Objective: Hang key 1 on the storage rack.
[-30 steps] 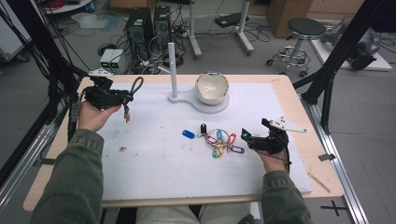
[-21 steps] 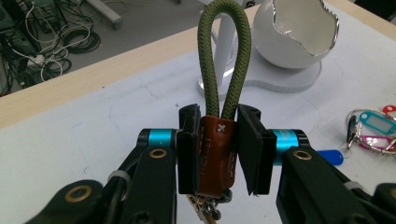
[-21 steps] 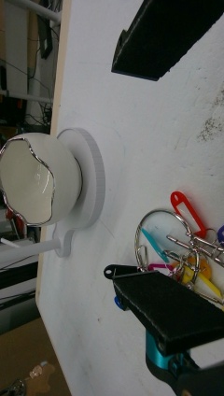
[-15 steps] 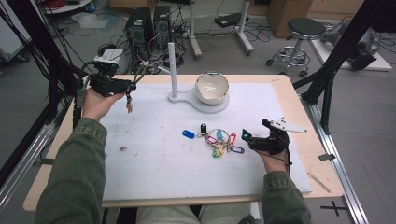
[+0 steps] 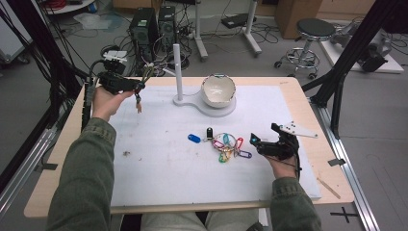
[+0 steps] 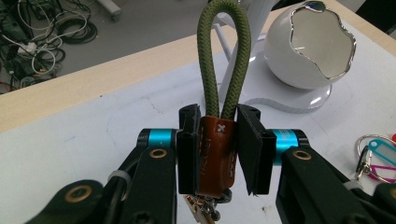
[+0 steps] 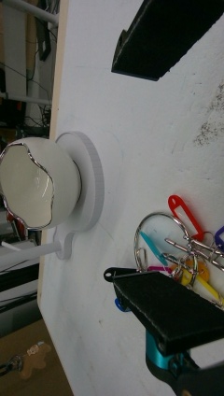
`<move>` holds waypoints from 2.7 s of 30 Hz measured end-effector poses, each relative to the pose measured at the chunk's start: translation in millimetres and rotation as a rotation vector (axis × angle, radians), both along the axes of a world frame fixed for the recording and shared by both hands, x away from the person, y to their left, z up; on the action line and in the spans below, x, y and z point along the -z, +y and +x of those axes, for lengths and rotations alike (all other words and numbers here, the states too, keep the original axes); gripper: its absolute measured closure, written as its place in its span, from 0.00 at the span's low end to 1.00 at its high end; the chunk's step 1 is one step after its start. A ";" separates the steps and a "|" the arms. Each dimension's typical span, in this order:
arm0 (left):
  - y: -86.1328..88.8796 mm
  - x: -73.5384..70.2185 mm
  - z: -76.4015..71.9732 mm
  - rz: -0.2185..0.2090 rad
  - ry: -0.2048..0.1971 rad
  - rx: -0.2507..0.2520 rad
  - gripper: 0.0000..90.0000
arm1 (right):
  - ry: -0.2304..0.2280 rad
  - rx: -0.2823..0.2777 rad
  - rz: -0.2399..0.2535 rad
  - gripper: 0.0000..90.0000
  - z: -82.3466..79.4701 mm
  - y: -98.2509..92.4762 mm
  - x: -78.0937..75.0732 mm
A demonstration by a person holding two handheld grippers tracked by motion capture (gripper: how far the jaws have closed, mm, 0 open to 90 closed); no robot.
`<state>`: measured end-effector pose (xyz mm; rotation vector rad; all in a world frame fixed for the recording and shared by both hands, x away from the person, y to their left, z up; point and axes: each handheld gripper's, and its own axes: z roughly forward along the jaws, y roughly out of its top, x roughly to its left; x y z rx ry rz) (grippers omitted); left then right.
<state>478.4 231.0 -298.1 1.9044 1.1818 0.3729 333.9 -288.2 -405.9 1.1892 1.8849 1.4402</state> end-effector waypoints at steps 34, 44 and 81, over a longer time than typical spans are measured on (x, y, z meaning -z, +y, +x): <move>-18.0 13.1 48.2 -0.251 0.109 -0.028 0.79 | -0.001 0.005 0.008 0.01 -2.5 -4.7 0.3; -29.3 27.2 58.2 -0.252 0.153 -0.015 0.79 | 0.000 0.012 0.005 0.01 -2.2 -6.3 0.9; -52.0 28.6 50.1 -0.007 0.117 -0.048 0.45 | 0.006 0.009 -0.020 0.01 -2.1 -4.6 2.1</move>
